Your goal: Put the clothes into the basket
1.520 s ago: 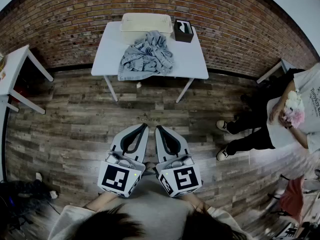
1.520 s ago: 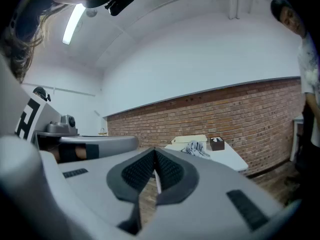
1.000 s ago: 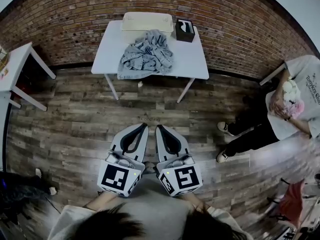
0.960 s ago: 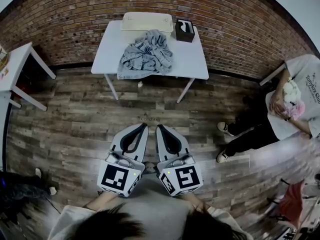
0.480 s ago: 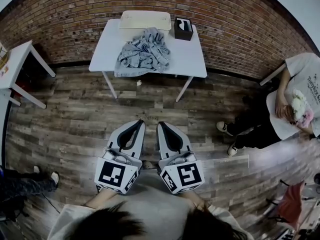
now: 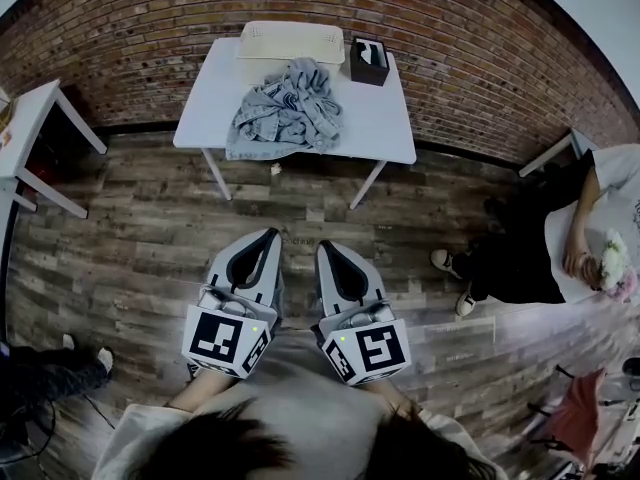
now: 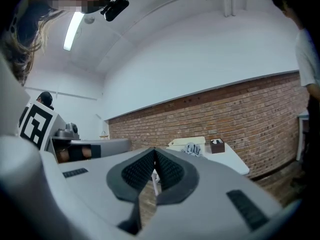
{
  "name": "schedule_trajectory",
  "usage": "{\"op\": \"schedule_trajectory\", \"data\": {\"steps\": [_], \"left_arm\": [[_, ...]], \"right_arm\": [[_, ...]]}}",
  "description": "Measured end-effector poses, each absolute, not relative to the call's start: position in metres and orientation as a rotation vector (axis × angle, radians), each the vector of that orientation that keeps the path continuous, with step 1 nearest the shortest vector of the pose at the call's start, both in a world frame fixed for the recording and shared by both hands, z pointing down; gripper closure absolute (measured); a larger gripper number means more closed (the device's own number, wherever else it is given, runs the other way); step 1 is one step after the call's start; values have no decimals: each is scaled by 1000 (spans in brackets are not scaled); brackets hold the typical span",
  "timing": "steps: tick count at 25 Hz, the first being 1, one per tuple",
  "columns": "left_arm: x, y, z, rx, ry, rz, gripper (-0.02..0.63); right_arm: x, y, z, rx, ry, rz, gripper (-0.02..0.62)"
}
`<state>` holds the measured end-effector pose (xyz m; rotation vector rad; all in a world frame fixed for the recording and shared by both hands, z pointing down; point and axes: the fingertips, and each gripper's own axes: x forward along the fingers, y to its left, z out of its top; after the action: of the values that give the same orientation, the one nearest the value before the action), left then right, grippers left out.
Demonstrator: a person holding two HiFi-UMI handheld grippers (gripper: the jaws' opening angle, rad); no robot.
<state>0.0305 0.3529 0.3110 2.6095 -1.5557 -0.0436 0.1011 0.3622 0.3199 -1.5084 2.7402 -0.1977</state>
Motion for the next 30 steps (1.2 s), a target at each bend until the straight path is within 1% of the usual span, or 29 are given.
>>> {"op": "schedule_trajectory", "data": {"steps": [6, 12, 16, 21, 30], "left_arm": [[22, 306, 316, 2608, -1497, -93, 598], [8, 243, 308, 2633, -1442, -129, 598], [-8, 197, 315, 2631, -1422, -60, 598], [-28, 134, 319, 2606, -1385, -48, 598], [-44, 41, 336, 2603, -1288, 63, 598]], "right_arm": [[90, 319, 315, -1515, 2729, -128, 589], [74, 258, 310, -1542, 2724, -127, 589], [57, 217, 314, -1545, 2729, -162, 589], [45, 164, 319, -1599, 2734, -196, 589], [31, 73, 329, -1700, 2713, -272, 589]]}}
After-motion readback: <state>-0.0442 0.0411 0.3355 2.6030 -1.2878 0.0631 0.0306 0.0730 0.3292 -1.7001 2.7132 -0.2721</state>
